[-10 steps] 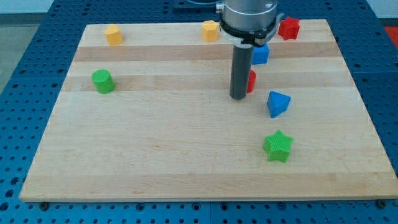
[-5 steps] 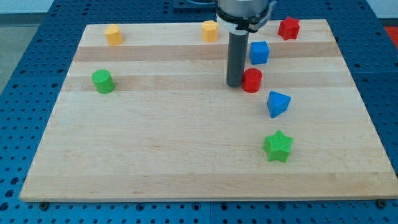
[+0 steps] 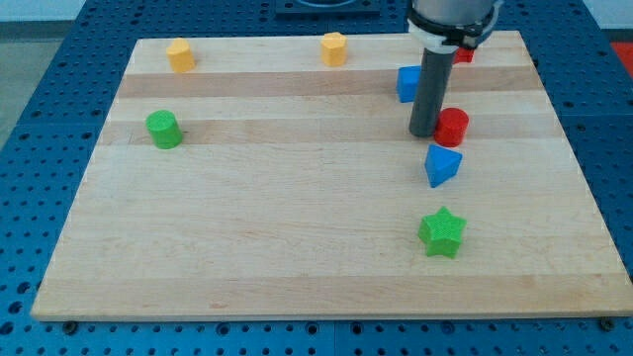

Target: Slide the red circle towards the center right

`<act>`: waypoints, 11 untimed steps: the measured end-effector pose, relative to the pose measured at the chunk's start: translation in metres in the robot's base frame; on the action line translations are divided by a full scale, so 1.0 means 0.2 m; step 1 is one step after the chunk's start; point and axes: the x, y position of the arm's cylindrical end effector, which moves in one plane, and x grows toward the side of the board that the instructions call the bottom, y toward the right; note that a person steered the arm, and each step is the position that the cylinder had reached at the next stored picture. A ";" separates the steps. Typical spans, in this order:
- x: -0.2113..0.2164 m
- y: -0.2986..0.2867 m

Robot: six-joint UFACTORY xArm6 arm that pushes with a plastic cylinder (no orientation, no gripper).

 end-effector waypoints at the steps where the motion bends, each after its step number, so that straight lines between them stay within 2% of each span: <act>1: 0.00 0.05; 11: 0.02 0.19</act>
